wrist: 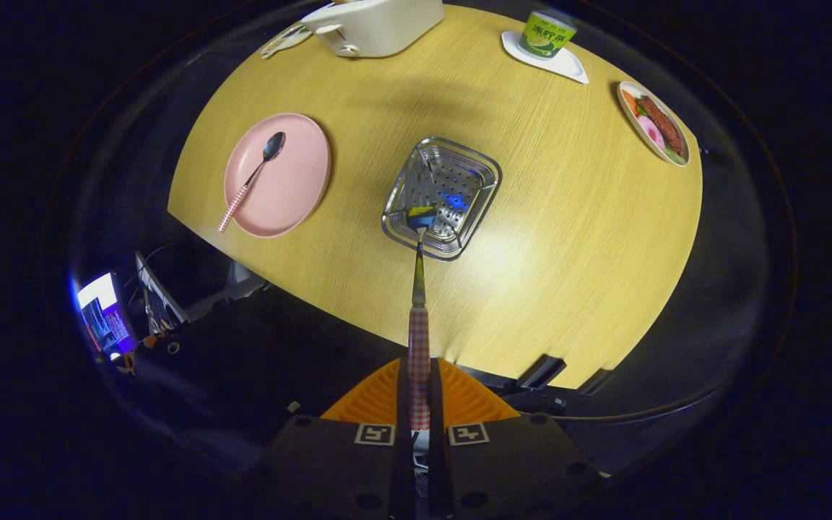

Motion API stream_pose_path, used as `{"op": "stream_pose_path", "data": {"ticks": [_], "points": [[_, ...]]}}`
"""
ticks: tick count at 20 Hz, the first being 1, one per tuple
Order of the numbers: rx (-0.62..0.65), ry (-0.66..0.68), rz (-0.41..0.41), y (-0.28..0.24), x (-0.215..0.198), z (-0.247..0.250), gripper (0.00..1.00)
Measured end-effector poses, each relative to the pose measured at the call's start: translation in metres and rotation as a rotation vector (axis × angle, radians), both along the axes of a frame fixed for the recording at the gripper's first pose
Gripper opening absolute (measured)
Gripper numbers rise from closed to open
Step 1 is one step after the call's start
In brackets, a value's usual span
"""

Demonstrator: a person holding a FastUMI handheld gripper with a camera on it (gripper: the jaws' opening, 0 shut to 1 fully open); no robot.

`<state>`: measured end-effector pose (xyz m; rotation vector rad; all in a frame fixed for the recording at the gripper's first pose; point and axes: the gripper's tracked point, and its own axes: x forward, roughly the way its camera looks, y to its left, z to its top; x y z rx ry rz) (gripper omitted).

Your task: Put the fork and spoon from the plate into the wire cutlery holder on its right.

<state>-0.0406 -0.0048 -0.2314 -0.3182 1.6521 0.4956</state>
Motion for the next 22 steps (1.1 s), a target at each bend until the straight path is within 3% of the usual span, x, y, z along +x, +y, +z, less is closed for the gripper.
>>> {"op": "stream_pose_path", "data": {"ticks": [8,17,22], "points": [[-0.175,0.180,0.026,0.004,0.023,-0.025,0.12],[-0.088,0.108,-0.049,0.022,0.050,-0.030,0.19],[0.062,-0.052,-0.097,0.025,0.065,0.003,0.19]]}}
